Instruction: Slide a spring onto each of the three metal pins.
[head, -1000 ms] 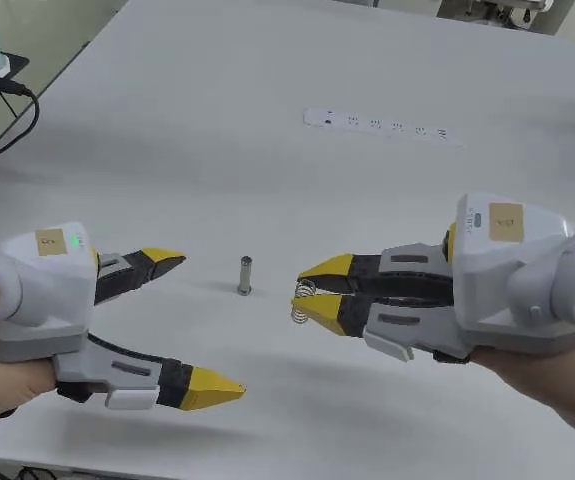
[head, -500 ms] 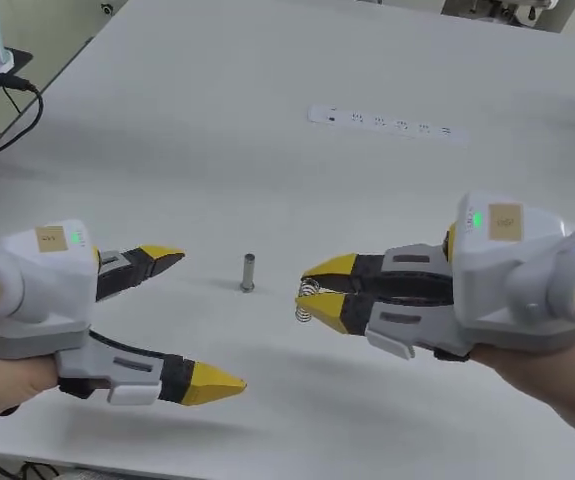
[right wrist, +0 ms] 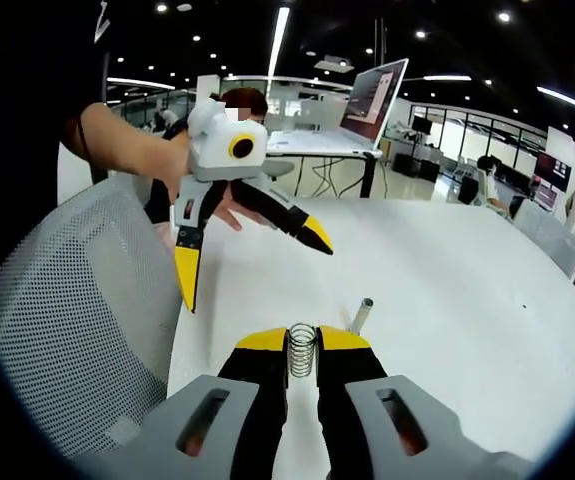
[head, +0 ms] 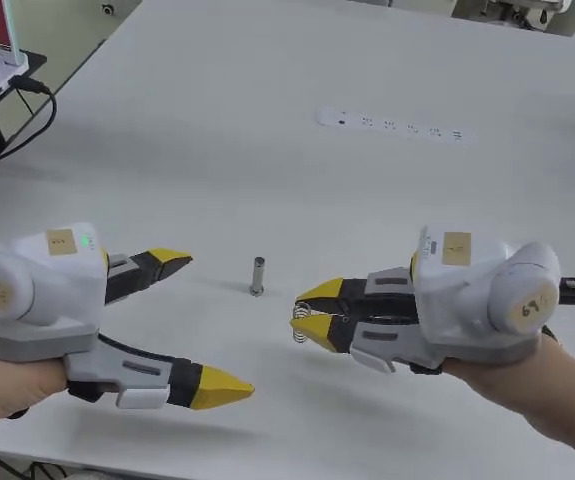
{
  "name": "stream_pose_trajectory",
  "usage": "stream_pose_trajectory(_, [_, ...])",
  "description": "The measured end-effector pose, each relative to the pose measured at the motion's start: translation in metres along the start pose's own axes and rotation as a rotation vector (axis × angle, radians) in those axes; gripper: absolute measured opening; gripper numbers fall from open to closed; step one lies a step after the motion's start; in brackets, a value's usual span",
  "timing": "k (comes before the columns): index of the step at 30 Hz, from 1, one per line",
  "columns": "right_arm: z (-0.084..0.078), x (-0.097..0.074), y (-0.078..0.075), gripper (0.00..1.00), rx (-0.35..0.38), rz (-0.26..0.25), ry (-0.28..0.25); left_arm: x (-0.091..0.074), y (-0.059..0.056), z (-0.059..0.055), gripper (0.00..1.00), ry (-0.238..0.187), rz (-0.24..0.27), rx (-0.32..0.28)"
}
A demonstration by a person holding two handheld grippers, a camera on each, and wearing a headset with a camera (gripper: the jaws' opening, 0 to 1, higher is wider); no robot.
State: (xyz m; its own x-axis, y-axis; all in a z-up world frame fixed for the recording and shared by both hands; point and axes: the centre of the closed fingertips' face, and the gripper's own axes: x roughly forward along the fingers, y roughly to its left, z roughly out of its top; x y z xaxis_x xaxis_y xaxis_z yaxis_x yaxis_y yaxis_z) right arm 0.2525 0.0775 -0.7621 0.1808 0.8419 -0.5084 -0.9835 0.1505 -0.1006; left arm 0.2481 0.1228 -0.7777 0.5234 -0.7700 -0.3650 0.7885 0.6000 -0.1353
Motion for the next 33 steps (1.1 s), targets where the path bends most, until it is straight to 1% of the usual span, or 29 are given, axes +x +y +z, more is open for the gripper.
stream_pose_trajectory(5, [0.010,0.007,-0.016,0.07,-0.015,-0.018,-0.010,0.000,0.001,-0.001,0.98,0.001,0.002,-0.004])
stream_pose_trajectory(9, [0.016,0.012,-0.025,0.07,-0.022,-0.021,-0.012,0.000,0.000,0.000,0.98,-0.001,0.002,-0.007])
stream_pose_trajectory(15, [0.023,0.017,-0.031,0.07,-0.016,-0.033,-0.029,0.000,0.000,-0.001,0.97,-0.002,0.002,-0.015])
stream_pose_trajectory(21, [0.024,0.020,-0.035,0.07,-0.017,-0.037,-0.027,-0.001,0.000,-0.002,0.96,-0.001,0.001,-0.020])
stream_pose_trajectory(24, [0.027,0.021,-0.039,0.07,-0.005,-0.046,-0.034,-0.001,-0.001,-0.003,0.95,0.005,-0.002,-0.025])
stream_pose_trajectory(29, [0.031,0.024,-0.048,0.07,0.011,-0.059,-0.043,-0.001,-0.001,-0.001,0.97,-0.006,0.000,-0.020])
stream_pose_trajectory(33, [0.035,0.028,-0.057,0.07,0.045,-0.074,-0.053,-0.001,0.001,0.001,0.98,-0.011,0.007,-0.017])
